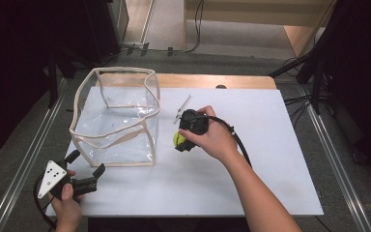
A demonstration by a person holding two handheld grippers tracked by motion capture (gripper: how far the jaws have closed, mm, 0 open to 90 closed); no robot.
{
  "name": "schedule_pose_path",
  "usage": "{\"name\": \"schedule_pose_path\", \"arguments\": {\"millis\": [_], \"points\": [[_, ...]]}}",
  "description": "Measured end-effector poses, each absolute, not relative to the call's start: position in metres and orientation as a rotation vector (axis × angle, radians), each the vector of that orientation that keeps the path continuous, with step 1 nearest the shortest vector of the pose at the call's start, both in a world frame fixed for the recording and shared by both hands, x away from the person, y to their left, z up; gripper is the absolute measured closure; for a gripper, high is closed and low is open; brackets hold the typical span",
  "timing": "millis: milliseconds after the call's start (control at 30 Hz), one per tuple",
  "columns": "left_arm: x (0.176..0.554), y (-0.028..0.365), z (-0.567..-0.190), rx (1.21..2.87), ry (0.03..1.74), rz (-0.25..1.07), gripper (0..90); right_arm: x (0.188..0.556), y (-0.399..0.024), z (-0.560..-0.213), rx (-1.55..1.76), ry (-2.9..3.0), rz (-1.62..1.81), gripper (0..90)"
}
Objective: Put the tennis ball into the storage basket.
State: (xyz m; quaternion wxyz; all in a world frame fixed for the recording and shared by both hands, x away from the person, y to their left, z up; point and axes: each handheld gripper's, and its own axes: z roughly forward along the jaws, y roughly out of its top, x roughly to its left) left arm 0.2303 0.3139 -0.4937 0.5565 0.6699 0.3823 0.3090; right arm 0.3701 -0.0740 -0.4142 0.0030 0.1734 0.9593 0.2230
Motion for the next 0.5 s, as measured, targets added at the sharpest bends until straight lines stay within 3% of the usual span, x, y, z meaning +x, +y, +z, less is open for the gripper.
{"name": "schedule_pose_path", "arguments": {"millis": [500], "points": [[0.230, 0.313, -0.494, 1.588, 0.897, 0.732, 0.0, 0.363, -0.057, -0.400, 0.476, 3.011, 0.706, 23.7]]}}
